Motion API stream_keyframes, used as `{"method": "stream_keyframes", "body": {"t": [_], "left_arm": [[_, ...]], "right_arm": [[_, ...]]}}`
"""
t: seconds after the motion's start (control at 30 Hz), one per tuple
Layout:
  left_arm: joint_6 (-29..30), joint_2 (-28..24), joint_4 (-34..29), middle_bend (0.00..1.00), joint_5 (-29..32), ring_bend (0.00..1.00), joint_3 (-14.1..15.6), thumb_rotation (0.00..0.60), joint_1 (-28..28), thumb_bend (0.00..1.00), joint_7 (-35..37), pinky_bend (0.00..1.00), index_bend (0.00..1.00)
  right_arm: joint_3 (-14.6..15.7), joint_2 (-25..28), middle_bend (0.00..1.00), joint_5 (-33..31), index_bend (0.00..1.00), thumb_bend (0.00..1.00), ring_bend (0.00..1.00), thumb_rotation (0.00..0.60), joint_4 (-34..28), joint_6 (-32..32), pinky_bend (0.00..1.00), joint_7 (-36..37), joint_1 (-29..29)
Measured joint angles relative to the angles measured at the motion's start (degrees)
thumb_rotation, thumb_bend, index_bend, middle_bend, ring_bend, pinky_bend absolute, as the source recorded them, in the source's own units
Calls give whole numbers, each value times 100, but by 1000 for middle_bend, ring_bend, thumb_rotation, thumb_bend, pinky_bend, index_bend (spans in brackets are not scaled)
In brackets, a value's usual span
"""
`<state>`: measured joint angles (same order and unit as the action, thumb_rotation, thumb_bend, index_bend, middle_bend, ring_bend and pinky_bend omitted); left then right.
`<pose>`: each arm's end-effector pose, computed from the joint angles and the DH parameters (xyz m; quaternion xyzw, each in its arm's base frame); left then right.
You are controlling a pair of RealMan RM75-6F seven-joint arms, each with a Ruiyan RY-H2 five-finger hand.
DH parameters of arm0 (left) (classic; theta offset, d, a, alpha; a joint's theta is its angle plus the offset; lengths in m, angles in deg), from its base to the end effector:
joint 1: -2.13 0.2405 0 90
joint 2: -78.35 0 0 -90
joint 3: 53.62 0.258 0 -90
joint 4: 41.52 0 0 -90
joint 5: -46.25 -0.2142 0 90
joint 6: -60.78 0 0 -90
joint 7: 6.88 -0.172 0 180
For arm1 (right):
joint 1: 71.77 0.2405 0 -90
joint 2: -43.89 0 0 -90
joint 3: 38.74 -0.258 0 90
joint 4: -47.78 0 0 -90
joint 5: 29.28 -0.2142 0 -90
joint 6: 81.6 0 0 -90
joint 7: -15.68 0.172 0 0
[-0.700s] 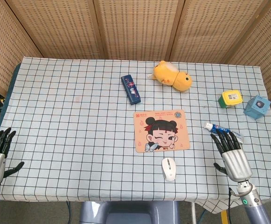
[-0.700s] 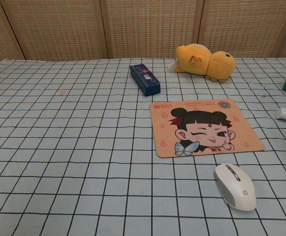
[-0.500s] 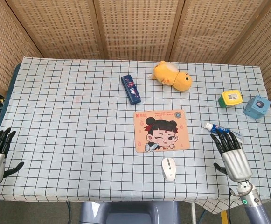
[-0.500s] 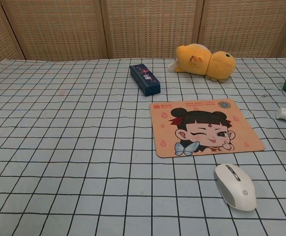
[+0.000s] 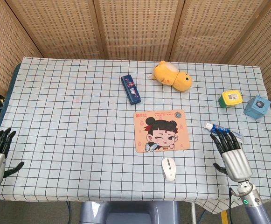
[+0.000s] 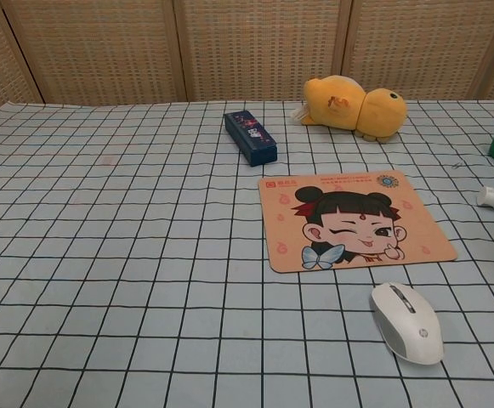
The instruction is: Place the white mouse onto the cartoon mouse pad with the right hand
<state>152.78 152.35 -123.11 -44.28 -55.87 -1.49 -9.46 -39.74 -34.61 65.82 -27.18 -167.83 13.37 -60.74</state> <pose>-0.3187 0.2004 0.1280 -0.5996 -0.3282 -0.4108 0.6034 -0.2996 -0.2365 0.0863 0.6744 -0.2930 0.4134 0.5370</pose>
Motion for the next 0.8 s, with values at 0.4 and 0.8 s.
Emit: {"method": "stream_keyframes", "body": {"t": [0.4,0.8], "left_arm": [[2,-24,17,0,88,0,-53,600,8,0,77,0,0],[-101,94,164,0,221,0,-126,600,-44,0,-32,0,0]], "right_arm": [[66,-9,0,327,80,92,0,600,299,-46,0,337,157],[203,158,105,1599,220,68,0,600,1402,-311,13,1204,1069]]}}
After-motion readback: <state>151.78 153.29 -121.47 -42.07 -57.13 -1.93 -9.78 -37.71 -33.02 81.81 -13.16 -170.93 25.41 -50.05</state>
